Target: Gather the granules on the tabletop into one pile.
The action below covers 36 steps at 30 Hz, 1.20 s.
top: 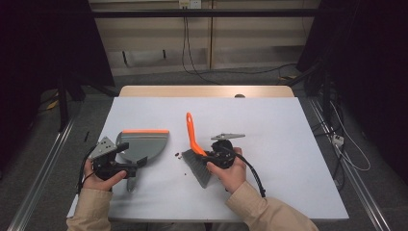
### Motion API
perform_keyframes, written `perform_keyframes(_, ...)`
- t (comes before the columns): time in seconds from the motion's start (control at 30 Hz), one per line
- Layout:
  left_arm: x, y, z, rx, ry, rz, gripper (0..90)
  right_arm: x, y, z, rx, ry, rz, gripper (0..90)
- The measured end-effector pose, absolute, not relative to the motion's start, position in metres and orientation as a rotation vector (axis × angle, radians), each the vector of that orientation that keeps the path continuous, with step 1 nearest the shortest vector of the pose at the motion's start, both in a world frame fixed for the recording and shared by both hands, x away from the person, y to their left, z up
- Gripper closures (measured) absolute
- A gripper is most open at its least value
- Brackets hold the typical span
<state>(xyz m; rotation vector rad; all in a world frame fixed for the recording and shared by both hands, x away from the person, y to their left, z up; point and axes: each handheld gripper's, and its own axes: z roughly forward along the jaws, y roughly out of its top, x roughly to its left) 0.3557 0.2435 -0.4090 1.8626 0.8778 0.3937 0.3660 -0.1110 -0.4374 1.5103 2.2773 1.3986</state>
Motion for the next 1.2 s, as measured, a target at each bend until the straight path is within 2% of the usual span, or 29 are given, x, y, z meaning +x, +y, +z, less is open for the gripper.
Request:
perform_keyframes(0.5, 0.356, 0.243, -0.408, 1.866, 0.874, 0.398, 6.3, 0.367, -0.114, -0.425, 1.514, 2.21, 1.506, 71.2)
perform_keyframes(0.7, 0.356, 0.244, -0.408, 1.856, 0.879, 0.393, 6.3, 0.372, -0.082, -0.423, 1.513, 2.244, 1.562, 71.2)
perform_keyframes(0.93, 0.357, 0.246, -0.408, 1.852, 0.88, 0.391, 6.3, 0.388, -0.05, -0.437, 1.556, 2.284, 1.482, 71.1)
perform_keyframes(1.2, 0.357, 0.246, -0.409, 1.854, 0.881, 0.393, 6.3, 0.399, -0.07, -0.441, 1.636, 2.263, 1.428, 70.7)
